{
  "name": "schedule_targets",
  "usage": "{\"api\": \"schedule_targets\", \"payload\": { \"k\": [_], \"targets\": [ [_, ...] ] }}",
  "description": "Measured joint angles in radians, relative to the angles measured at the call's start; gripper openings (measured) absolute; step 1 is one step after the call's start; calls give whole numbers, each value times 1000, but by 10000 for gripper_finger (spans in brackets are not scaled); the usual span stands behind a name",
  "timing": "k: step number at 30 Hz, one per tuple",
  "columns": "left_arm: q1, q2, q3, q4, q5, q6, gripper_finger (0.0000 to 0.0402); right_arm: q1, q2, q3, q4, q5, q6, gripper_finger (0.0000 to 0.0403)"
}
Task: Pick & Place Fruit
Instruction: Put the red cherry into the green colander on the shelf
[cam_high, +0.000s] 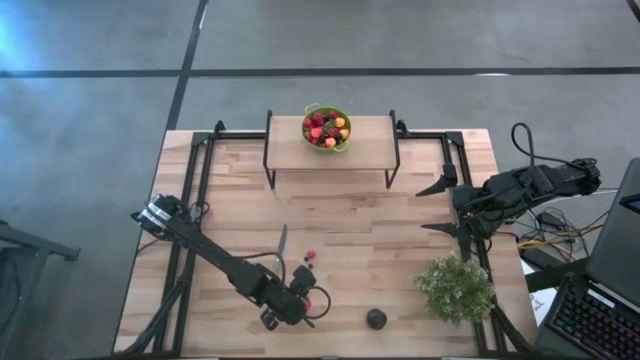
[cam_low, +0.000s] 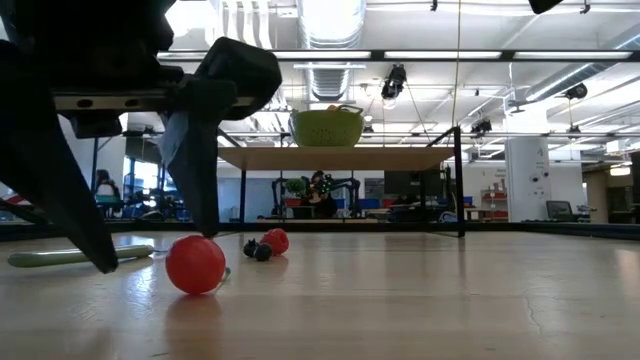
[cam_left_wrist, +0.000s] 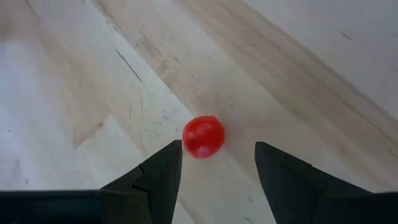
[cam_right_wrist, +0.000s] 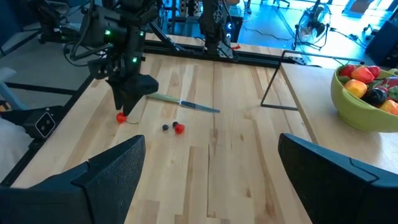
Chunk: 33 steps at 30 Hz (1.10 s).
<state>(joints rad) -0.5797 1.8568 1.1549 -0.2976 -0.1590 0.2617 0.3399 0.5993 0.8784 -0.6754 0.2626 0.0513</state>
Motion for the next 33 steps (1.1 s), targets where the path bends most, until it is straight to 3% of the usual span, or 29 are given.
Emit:
{"api": "schedule_targets", "payload": {
  "k": [9,33],
  "targets": [
    [0,0,0,15,-67,-20,208,0,0,0,0,0,0,363],
    [0,62,3,92,-43,26,208,0,0,0,0,0,0,363]
  ]
}}
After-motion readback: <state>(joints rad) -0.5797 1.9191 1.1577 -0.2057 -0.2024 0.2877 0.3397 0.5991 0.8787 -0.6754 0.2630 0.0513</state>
